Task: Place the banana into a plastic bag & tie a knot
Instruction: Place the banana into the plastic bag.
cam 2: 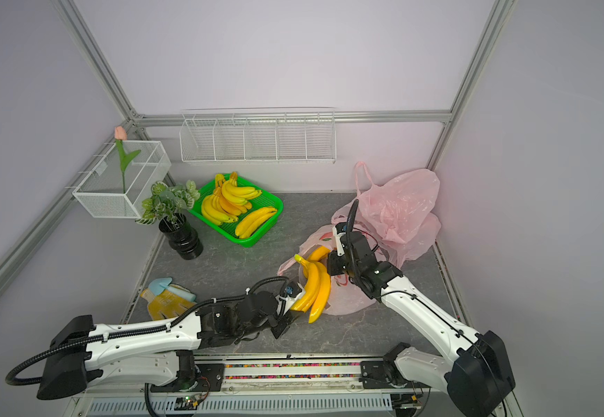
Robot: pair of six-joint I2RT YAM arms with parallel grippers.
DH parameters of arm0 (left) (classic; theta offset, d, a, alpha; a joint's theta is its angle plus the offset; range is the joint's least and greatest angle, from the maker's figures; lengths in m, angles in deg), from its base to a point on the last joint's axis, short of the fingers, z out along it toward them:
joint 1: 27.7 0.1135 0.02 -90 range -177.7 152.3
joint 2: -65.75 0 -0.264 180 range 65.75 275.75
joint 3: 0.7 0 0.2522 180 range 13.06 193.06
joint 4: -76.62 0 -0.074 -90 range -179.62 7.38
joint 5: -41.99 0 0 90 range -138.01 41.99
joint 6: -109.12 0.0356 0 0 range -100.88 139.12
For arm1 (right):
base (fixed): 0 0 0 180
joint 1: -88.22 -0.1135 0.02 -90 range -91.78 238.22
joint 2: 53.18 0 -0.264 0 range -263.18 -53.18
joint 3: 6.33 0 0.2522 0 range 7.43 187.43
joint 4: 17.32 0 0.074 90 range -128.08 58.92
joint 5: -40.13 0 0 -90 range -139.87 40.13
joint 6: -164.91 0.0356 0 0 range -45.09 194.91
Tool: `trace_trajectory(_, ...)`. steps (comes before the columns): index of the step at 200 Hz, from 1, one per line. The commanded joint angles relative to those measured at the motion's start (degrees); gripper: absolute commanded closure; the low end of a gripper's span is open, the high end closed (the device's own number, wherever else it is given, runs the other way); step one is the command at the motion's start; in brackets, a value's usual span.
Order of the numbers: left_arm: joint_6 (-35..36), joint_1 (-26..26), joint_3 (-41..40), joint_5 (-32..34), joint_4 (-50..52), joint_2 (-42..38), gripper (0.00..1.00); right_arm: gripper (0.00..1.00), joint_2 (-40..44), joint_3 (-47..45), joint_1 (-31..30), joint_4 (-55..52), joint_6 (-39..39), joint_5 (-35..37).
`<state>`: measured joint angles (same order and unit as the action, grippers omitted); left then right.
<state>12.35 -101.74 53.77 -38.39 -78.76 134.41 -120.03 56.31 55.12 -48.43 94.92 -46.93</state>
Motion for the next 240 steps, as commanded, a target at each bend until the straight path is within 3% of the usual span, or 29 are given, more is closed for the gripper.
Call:
trace_trajectory(1, 4.4, -0.1, 3.3, 0.8, -0.5, 3.0, 0.86, 0.93, -0.7, 1.1, -0.5, 0.9, -2.8, -1.9)
trace_trajectory(39, 8.2, 0.2, 5.7, 1.4, -2.7, 6.7, 0.85, 0.94, -1.0, 1.1, -0.6, 2.7, -4.8, -4.8)
trace_trajectory(86, 12.2, 2.0, 8.6, -4.0, -2.2, 10.3, 0.84, 0.93, -0.9, 0.1, -0.6, 4.6, -7.3, -8.3)
trace_trajectory(181, 12.0, 13.5, 10.2, -4.6, -1.4, 9.3, 0.85, 0.93, 0.9, -1.7, -0.6, 2.5, -9.8, -7.6)
trace_trajectory(240, 12.5, 17.6, 17.3, -4.8, -1.5, 13.9, 0.85, 0.94, -0.1, -2.0, -1.7, 3.0, -9.3, -8.2)
